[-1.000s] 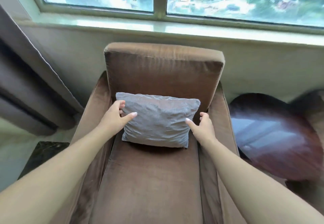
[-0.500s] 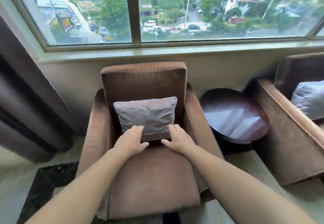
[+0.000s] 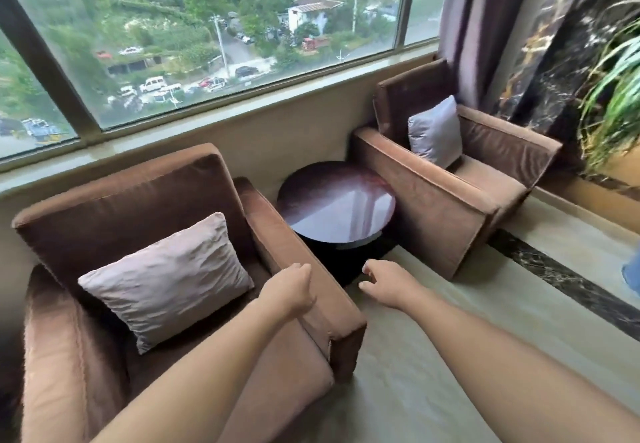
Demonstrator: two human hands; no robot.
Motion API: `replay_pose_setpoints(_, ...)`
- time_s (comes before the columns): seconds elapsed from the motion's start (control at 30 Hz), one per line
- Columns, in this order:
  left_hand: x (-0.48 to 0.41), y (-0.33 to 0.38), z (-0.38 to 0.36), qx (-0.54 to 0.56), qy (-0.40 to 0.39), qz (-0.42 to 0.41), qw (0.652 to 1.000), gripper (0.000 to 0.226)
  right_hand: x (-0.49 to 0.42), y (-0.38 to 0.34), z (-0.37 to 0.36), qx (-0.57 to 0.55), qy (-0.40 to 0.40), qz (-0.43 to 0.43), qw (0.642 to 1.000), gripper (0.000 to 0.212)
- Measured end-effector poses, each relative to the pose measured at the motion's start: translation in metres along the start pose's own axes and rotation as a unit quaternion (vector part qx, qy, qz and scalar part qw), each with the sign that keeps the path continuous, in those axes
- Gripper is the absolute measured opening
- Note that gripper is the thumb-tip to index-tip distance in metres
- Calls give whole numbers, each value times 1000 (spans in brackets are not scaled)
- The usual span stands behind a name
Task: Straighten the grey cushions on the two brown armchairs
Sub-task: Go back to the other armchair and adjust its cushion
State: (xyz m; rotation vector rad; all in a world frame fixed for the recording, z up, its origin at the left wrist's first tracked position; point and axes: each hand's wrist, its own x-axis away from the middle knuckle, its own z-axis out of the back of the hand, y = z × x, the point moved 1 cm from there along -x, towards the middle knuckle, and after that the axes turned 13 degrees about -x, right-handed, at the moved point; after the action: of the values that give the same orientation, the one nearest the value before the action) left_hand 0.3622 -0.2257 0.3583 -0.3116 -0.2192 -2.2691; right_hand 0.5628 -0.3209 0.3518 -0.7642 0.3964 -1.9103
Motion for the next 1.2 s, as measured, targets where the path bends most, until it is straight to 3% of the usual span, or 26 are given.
replay_pose_setpoints(0.27, -132, 225, 50, -41, 13, -110, 993, 37, 18, 201, 161, -93, 121, -89, 984, 39)
replay_pose_setpoints(0.43, -199, 322, 78, -63, 40, -145, 987, 39, 13, 288, 239, -110, 161, -125, 973, 34)
replay_pose_setpoints(0.67, -324, 399, 85, -49, 30, -152, 987, 40, -68, 363, 322, -67, 129, -117, 982, 36)
replay_pose_setpoints(0.83, -448, 431, 94, -24, 13, -133, 991, 24, -185, 401, 389, -43, 96, -97, 990, 37)
replay_pose_setpoints(1.07, -603, 467, 129, -2, -21, -99, 995, 51, -333, 439, 488, 24, 17, -69, 997, 42)
replay_pose_setpoints(1.2, -667, 485, 150, 1, -27, -62, 998, 48, -402, 471, 536, 52, -22, -52, 997, 43)
